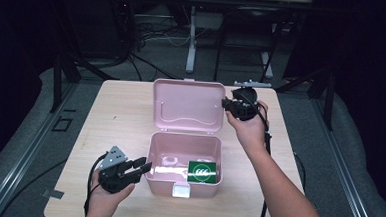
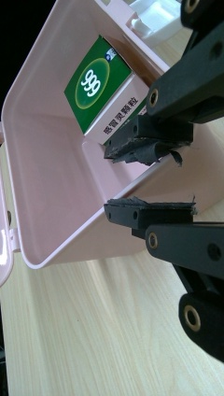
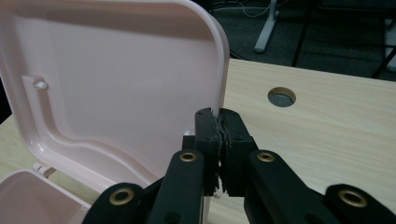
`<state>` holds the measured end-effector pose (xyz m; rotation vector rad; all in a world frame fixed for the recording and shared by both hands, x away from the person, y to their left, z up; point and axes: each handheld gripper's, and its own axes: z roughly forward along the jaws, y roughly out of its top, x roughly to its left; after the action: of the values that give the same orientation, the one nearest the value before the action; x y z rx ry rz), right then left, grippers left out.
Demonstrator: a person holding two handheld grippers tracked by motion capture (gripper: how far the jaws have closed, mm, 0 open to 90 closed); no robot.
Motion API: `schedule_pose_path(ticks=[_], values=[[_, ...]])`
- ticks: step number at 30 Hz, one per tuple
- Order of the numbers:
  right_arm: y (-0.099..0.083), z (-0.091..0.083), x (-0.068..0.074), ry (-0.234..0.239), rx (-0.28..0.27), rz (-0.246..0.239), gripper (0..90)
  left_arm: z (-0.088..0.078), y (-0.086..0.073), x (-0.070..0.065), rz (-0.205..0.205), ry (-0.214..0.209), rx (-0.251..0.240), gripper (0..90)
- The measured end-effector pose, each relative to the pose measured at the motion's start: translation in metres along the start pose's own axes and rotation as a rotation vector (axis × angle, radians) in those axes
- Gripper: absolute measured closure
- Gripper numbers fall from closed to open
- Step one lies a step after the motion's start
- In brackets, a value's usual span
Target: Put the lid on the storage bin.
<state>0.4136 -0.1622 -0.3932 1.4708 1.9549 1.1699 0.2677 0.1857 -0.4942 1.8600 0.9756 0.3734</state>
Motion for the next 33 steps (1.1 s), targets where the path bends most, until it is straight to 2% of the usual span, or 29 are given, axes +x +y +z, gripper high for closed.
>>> schedule_pose_path(ticks=[3,14,20,24,28,33], values=[[-0.003,-0.007,0.003,0.001,-0.021,-0.027,87.0,0.000,0.000,0.000,-0.001,0.000,-0.001,68.0],[-0.011,-0.023,0.005,0.034,-0.048,-0.033,87.2,0.000,0.000,0.000,-0.002,0.000,-0.001,68.1],[-0.018,-0.031,0.010,0.024,-0.076,-0.065,87.4,0.000,0.000,0.000,-0.002,0.003,-0.004,68.1],[-0.021,-0.036,0.015,0.001,-0.087,-0.105,87.4,0.000,0.000,0.000,-0.002,0.004,-0.004,68.2],[-0.026,-0.039,0.015,0.017,-0.103,-0.095,87.4,0.000,0.000,0.000,-0.001,0.004,-0.004,68.2],[-0.030,-0.043,0.017,0.016,-0.115,-0.101,87.3,0.000,0.000,-0.001,-0.001,0.003,-0.005,68.2]])
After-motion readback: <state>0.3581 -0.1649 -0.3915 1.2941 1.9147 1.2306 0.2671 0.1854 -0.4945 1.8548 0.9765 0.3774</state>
